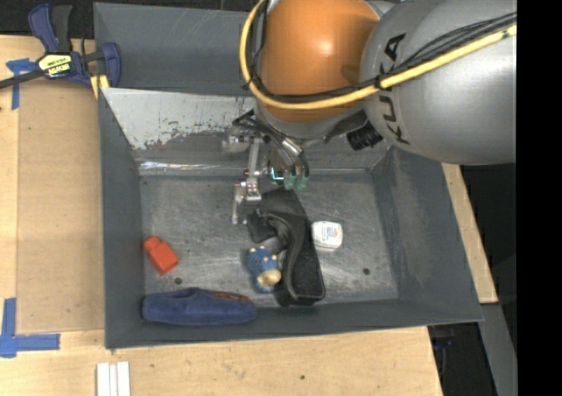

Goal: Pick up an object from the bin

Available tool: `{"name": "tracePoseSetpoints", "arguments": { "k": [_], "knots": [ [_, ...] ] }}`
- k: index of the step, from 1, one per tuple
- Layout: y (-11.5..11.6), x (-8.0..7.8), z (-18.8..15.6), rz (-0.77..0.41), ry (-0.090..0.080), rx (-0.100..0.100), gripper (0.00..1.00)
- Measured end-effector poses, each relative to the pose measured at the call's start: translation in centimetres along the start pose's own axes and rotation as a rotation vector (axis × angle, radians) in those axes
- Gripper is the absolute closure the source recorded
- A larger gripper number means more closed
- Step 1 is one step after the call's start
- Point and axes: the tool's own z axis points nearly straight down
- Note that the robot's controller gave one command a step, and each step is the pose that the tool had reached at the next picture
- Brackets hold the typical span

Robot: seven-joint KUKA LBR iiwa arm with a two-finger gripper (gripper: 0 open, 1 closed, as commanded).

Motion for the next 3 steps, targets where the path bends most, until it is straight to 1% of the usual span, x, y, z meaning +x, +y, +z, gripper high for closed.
{"name": "tracePoseSetpoints", "arguments": {
  "k": [1, 2, 3],
  "knots": [
    [-4.4, 8.1, 12.7, 0.025, 0.003, 0.002, 0.00],
    [-10.0, 5.8, 14.1, -0.305, -0.007, 0.000, 0.00],
    [-10.0, 5.8, 14.0, -0.305, -0.007, -0.001, 1.00]
  ]
}}
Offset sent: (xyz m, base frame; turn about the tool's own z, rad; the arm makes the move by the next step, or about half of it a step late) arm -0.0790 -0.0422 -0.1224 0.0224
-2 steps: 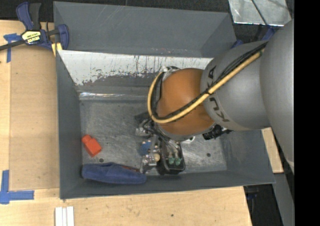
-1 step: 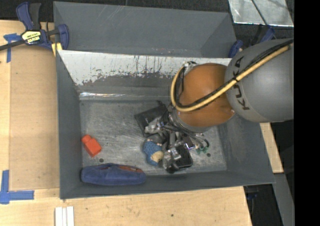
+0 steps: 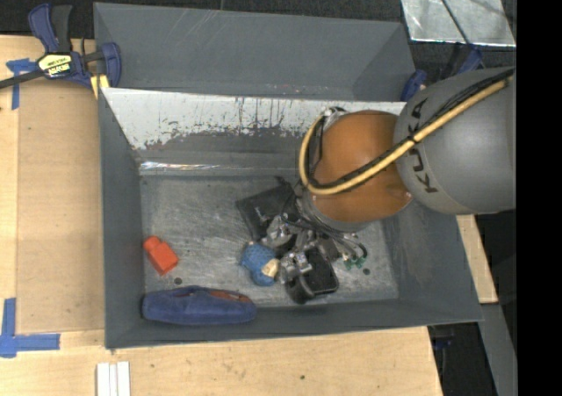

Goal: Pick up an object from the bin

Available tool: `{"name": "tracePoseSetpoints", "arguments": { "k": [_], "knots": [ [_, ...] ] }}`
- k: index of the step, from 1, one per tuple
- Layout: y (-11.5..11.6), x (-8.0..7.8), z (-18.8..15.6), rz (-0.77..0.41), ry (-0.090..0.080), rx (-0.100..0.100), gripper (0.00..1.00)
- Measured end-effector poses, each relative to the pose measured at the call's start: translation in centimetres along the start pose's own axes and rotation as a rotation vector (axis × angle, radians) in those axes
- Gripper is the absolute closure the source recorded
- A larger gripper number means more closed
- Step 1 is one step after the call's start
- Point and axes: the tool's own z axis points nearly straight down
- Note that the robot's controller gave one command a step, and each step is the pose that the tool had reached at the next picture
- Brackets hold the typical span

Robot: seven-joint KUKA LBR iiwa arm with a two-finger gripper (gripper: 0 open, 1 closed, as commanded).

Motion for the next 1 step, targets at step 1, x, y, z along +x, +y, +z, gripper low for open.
{"name": "tracePoseSetpoints", "arguments": {
  "k": [1],
  "knots": [
    [-0.59, 0.58, -6.77, 0.003, -0.006, 0.002, 1.00]
  ]
}}
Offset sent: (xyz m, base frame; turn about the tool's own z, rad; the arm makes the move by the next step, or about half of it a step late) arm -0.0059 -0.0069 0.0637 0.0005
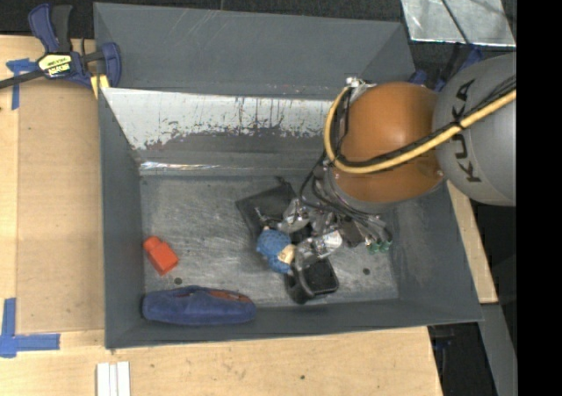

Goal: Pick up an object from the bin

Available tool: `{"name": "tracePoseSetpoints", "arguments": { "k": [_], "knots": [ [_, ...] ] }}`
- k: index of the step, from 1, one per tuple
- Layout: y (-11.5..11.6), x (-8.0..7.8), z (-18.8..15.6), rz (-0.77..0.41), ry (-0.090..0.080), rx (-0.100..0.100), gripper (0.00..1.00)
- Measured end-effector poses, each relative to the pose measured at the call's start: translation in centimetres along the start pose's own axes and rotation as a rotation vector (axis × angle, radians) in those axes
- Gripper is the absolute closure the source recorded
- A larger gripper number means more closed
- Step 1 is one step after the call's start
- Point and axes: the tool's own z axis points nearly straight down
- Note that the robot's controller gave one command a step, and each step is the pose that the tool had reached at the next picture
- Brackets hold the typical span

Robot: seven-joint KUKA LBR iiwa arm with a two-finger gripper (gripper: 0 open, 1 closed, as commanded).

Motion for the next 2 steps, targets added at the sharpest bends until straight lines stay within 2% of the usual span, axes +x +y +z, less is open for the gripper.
{"name": "tracePoseSetpoints", "arguments": {
  "k": [1, 2],
  "knots": [
    [-3.5, -0.1, -2.9, 0.009, 0.002, 0.001, 1.00],
    [-8.6, -1.5, -10.2, 0.016, -0.002, 0.004, 1.00]
  ]
}}
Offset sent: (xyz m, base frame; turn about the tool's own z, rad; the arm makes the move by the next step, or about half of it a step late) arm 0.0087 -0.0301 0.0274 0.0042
